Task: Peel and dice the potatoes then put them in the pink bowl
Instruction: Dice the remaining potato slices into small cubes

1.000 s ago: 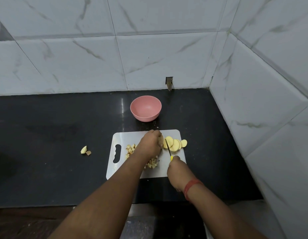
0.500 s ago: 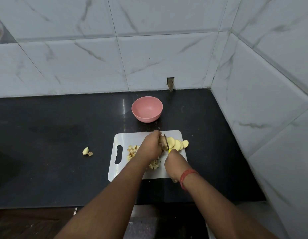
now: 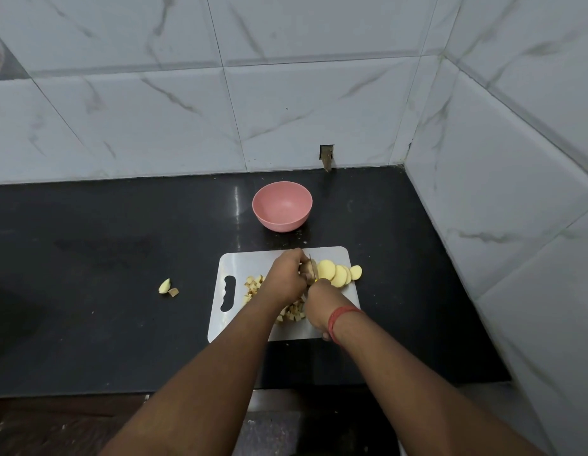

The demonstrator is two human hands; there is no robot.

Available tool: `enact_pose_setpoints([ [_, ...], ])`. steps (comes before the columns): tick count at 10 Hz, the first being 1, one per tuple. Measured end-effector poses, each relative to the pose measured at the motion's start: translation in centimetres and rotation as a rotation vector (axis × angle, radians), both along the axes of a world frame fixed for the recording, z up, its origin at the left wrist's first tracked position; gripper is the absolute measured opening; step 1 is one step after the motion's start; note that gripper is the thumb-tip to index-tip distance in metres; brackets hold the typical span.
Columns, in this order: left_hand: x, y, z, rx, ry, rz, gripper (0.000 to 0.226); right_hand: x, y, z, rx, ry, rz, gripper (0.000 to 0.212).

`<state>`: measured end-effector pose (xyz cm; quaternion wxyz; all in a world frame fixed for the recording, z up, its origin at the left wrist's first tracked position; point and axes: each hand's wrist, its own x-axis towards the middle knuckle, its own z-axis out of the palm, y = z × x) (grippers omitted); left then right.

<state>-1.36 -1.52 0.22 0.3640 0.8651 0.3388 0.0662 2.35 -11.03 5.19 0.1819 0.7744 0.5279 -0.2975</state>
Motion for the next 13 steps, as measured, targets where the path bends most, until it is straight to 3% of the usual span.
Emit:
enact_pose_setpoints([
  [1, 0.1, 0.1, 0.0, 0.007, -0.012, -0.009, 0.027, 0.9, -1.1, -0.6, 0.337, 0.095, -0.277, 0.033],
  [3, 0.1, 0.2, -0.3, 0.000, -0.004, 0.007, 0.027, 1.2, 0.1, 0.2, 0.074, 0.109, -0.306, 0.009],
  [4, 0.2, 0.0, -0.1, -0.014, 0.011, 0.017, 0.028, 0.5, -0.6, 0.4, 0.035, 0.077, -0.239, 0.034],
  [5, 0.2, 0.1, -0.2, -0.026, 0.011, 0.036, 0.026, -0.3, -0.8, 0.0, 0.068, 0.042, -0.281, 0.037],
  [6, 0.2, 0.2, -0.2, -0.042, 0.005, 0.035, 0.024, -1.1, -3.0, -1.0, -0.090, -0.007, -0.128, 0.020],
  [7, 0.3, 0.1, 0.1, -0.029, 0.017, 0.029, 0.022, -2.0, -5.0, -3.1, -0.106, -0.048, -0.195, 0.038],
  [8, 0.5, 0.1, 0.2, -0.020, 0.025, 0.026, 0.021, -2.4, -7.0, -3.8, -0.050, 0.018, -0.168, 0.026],
  [9, 0.5, 0.0, 0.3, 0.001, 0.042, 0.007, 0.022, -1.6, -7.2, -3.6, 0.229, 0.269, -0.730, 0.001],
  [10, 0.5, -0.2, 0.3, 0.023, 0.060, -0.001, 0.038, -0.8, -8.6, -5.1, 0.311, 0.117, -0.603, 0.019],
  [11, 0.6, -0.4, 0.1, 0.026, 0.071, 0.016, 0.042, 0.2, -8.6, -5.0, 0.463, 0.204, -0.669, 0.012],
  [13, 0.3, -1.1, 0.0, 0.015, 0.078, 0.036, 0.041, 2.0, -8.1, -5.0, 0.608, 0.253, -0.851, 0.021],
])
